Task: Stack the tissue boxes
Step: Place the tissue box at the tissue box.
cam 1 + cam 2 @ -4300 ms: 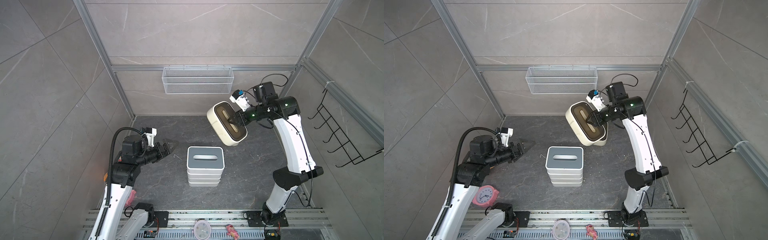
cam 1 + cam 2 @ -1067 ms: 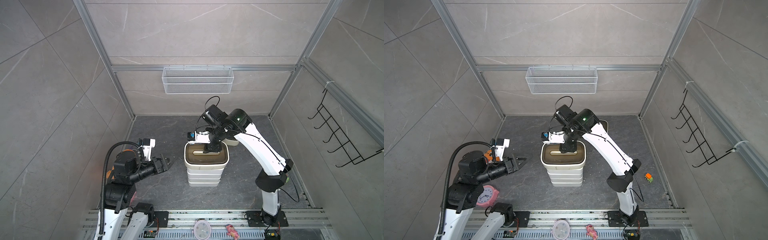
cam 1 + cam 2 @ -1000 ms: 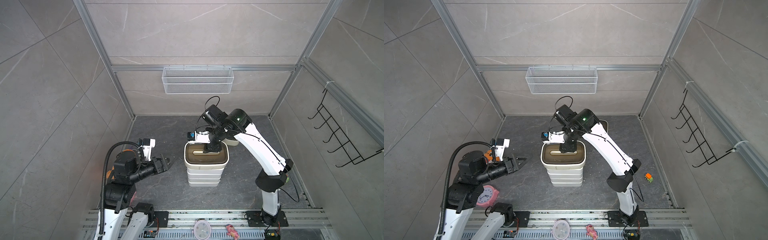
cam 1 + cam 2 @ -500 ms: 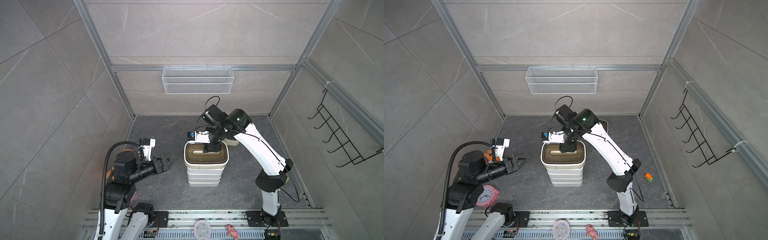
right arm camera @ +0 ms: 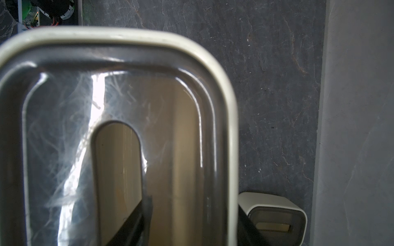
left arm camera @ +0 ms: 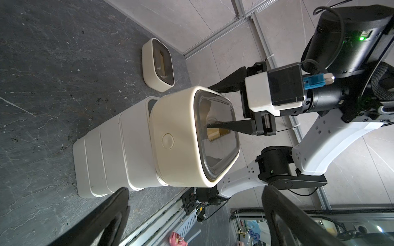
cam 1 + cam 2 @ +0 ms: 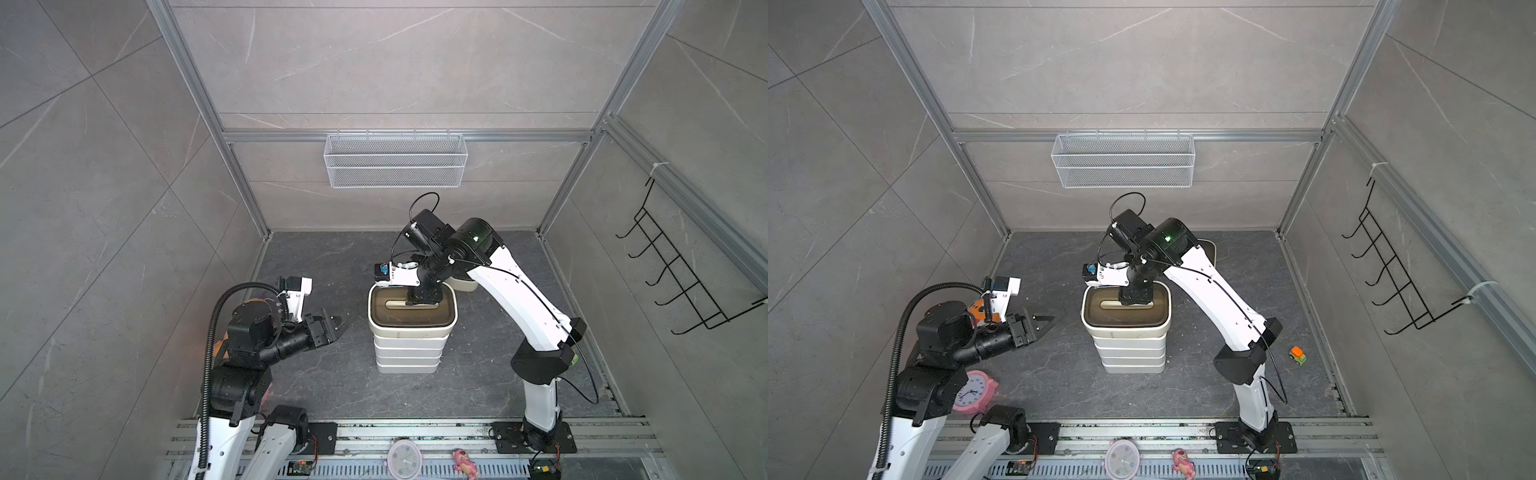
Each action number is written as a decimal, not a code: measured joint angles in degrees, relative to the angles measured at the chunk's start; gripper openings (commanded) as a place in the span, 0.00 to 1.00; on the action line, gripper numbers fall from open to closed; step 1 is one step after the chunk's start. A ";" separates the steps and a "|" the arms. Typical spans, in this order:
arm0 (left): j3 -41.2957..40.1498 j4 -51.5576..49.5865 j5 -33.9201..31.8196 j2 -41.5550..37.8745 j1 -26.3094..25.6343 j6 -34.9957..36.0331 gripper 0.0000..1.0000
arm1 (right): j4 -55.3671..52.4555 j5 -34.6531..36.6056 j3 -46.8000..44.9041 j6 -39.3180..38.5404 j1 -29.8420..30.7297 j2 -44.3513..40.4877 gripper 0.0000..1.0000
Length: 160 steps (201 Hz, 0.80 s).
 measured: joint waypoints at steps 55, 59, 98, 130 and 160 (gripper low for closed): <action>-0.02 1.40 0.94 0.46 0.00 -0.98 1.00 | 0.44 1.05 -1.09 0.57 0.00 -0.13 0.59; -0.09 1.53 1.03 0.48 0.00 -1.05 1.00 | 0.42 1.11 -1.14 0.63 0.00 -0.13 0.60; -0.90 3.58 1.05 1.25 0.00 -2.12 1.00 | 0.72 1.70 -1.42 0.63 0.00 -0.15 0.62; -1.22 5.46 1.05 2.29 -0.26 -2.82 1.00 | 1.46 1.79 -1.42 1.03 0.00 -0.28 0.69; -1.31 7.02 0.20 4.20 -2.43 -2.91 1.00 | 2.14 1.90 -1.42 1.09 0.00 -0.94 0.75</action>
